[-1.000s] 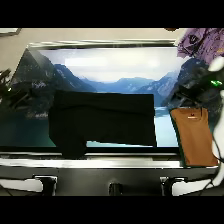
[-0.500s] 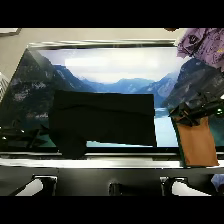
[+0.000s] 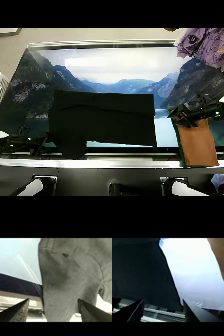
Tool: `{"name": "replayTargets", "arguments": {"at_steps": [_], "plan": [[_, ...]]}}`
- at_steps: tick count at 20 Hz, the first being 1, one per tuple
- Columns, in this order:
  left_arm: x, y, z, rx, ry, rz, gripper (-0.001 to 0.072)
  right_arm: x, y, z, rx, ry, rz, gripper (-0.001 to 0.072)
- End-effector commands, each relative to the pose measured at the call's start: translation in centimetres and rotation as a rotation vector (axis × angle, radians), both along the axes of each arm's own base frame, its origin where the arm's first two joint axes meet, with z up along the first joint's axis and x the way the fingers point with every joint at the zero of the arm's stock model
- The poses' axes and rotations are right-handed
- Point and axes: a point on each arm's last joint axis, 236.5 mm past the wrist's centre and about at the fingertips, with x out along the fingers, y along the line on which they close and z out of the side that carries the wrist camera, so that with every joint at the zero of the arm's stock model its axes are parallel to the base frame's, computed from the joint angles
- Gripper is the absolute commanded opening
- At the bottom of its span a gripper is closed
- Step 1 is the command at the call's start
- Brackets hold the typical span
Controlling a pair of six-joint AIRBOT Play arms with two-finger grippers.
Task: Fold the clothes and pants, and hang the long-sleeved shirts on hangers.
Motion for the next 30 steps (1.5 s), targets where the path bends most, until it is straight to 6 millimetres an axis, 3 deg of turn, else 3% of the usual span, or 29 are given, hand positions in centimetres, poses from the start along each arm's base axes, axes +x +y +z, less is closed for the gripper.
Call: {"name": "replayTargets", "arguments": {"at_steps": [1,8,9,10,11,14,19,27,30], "plan": [[-0.5,-0.2,-0.6,-0.006,0.019,0.0,0.0695,0.6,0.0,0.0,0.002,-0.019,-0.021,0.0547],[-0.8,-4.0,-2.4,-0.035,0.043,-0.115,0.0675,1.3,0.3,0.4,0.023,-0.037,-0.048,0.0546],[-0.7,-4.4,-2.5,-0.034,0.039,-0.129,0.0488,1.2,0.3,0.3,0.022,-0.034,-0.046,0.0546],[-0.6,-4.8,-2.6,-0.031,0.034,-0.141,0.0255,1.1,0.3,0.3,0.021,-0.031,-0.043,0.0546],[-0.5,-5.2,-2.5,-0.035,0.024,-0.148,0.0132,1.0,0.2,0.2,0.016,-0.026,-0.039,0.0547],[-0.2,-5.8,-2.2,-0.052,0.005,-0.161,0.0015,-0.3,-0.5,-0.7,-0.023,0.02,-0.015,0.0547],[0.1,-5.8,-1.9,-0.054,-0.005,-0.169,0.0015,-4.8,0.2,-4.1,-0.019,0.168,0.022,0.0548],[0.2,-5.9,-1.3,-0.069,-0.005,-0.18,0.0014,-8.3,4.9,-7.4,0.159,0.209,0.009,0.0549],[0.1,-6.0,-1.2,-0.073,-0.001,-0.183,0.0014,-10.2,5.9,-8.8,0.178,0.255,-0.002,0.0548]]}}
